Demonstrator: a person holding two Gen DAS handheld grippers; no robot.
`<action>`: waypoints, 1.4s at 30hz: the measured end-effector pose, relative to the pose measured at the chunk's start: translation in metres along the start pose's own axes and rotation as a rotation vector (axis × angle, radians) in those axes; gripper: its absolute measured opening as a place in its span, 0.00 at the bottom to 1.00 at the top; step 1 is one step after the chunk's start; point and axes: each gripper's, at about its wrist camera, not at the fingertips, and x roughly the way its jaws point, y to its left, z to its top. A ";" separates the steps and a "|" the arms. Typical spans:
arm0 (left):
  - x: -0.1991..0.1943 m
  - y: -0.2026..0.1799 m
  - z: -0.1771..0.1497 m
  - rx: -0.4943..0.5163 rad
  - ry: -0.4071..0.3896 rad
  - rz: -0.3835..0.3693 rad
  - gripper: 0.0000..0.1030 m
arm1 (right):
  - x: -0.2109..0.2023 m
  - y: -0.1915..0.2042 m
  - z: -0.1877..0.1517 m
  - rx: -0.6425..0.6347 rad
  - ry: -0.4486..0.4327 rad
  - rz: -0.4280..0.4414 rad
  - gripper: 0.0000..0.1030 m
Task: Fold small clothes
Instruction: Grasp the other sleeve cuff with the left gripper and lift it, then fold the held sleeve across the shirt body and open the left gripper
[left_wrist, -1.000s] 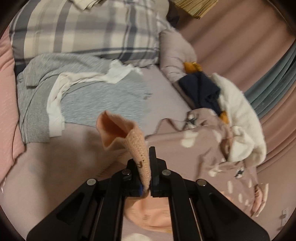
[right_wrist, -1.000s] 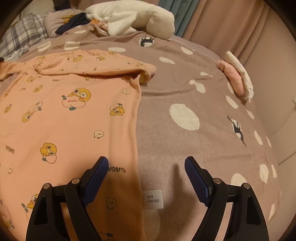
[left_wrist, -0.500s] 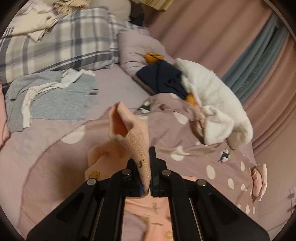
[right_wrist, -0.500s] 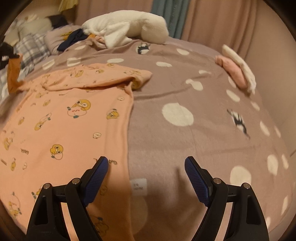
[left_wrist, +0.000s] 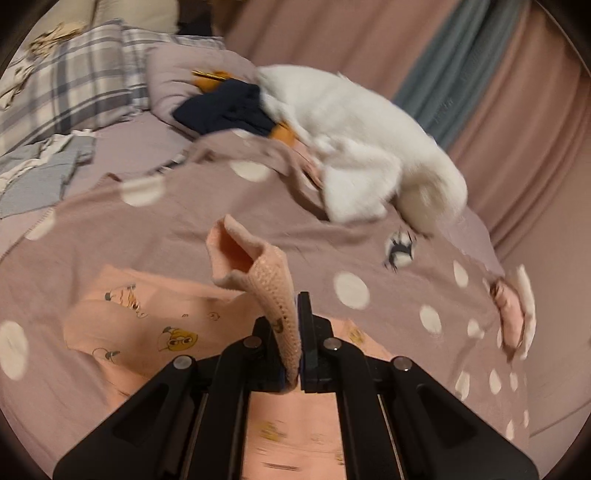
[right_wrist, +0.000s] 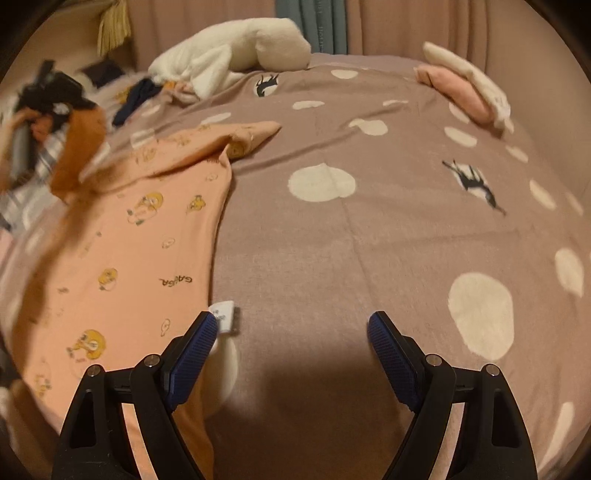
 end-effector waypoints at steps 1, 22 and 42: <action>0.005 -0.010 -0.008 0.005 0.006 -0.002 0.03 | -0.002 -0.005 0.000 0.017 -0.007 0.010 0.82; 0.081 -0.131 -0.134 0.047 0.374 -0.364 0.62 | -0.006 -0.055 -0.007 0.214 -0.029 0.008 0.82; -0.126 -0.003 -0.152 0.408 0.126 -0.062 1.00 | -0.036 -0.007 -0.007 0.050 -0.068 0.056 0.82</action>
